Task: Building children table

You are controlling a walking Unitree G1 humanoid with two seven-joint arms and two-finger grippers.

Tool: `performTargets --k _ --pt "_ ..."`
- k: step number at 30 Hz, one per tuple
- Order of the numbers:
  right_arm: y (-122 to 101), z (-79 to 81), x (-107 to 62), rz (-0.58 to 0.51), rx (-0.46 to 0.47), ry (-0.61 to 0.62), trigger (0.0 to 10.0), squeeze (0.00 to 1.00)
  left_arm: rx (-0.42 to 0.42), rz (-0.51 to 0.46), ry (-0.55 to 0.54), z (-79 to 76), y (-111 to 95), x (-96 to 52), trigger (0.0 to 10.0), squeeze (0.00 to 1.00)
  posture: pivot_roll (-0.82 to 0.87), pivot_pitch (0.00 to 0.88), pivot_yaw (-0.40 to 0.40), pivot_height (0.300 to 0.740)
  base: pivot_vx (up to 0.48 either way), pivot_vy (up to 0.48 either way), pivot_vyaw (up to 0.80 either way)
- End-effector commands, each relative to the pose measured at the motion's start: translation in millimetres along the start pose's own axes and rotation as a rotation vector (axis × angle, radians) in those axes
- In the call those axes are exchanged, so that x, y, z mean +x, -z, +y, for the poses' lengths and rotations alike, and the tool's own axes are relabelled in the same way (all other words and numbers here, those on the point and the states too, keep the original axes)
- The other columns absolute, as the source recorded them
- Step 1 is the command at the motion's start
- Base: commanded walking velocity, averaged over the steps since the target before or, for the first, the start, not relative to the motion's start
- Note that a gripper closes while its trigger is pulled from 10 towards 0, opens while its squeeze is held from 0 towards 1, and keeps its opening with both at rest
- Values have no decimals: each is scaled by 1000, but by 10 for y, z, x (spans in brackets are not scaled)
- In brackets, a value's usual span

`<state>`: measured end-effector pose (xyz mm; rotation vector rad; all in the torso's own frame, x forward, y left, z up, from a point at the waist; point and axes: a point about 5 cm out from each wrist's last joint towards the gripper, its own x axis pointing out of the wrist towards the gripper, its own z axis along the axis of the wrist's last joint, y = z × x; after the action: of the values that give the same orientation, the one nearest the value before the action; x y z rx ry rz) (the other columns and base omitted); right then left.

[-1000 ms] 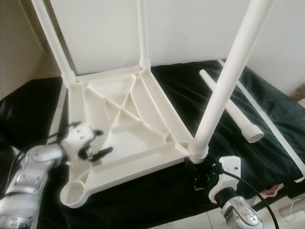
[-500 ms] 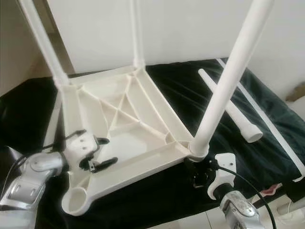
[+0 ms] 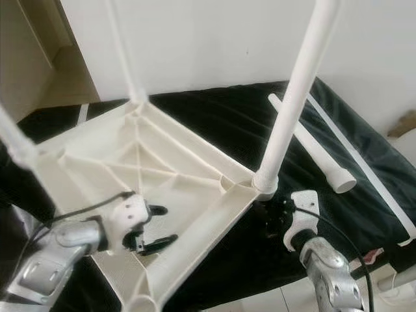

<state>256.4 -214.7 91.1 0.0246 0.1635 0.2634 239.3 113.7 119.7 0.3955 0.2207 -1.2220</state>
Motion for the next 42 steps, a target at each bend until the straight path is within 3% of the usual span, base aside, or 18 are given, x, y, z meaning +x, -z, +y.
performTargets --k 1,4,7,9,14,18,21,24,27,33,38,42 --pt "-24 47 65 -22 -7 -20 10000 0 -13 -35 171 -146 -44 113 10000 0 -46 27 8 740 0 0 0" --pt "-45 36 97 -37 -13 -10 10000 0 2 -77 88 -46 -118 146 10000 0 -43 24 8 740 0 0 0" --pt "-45 36 97 -37 -13 -10 10000 0 2 -77 88 -46 -118 146 10000 0 -43 24 8 740 0 0 0" --pt "-70 -37 72 -67 -19 44 10000 0 9 -137 -26 102 -200 82 10000 0 -40 24 12 740 0 0 0" --pt "-109 -98 19 -111 7 104 10000 0 -5 -190 -67 162 -246 -7 10000 0 -40 22 14 740 0 0 0" --pt "-136 -117 -29 -149 32 142 10000 0 -37 -235 -58 166 -288 -88 10000 0 -39 20 12 740 0 0 0" --pt "-145 -97 -88 -178 35 178 10000 0 -119 -331 62 83 -350 -261 10000 0 -37 21 9 740 0 0 0" --pt "-153 -95 -102 -182 33 180 10000 0 -122 -343 107 39 -358 -308 10000 0 -38 20 8 740 0 0 0" --pt "-211 -155 -124 -199 25 193 10000 0 -109 -282 205 -59 -253 -379 10000 0 -40 18 4 740 0 0 0" --pt "-229 -173 -124 -204 20 195 10000 0 -121 -262 239 -85 -217 -397 10000 0 -40 18 4 740 0 0 0" --pt "-283 -232 -142 -211 2 203 10000 0 5 -130 223 -76 -67 -540 10000 0 -35 16 -11 740 0 0 0" --pt "-291 -246 -147 -208 -4 200 10000 0 24 -93 220 -71 -26 -603 10000 0 -33 12 -16 740 0 0 0"
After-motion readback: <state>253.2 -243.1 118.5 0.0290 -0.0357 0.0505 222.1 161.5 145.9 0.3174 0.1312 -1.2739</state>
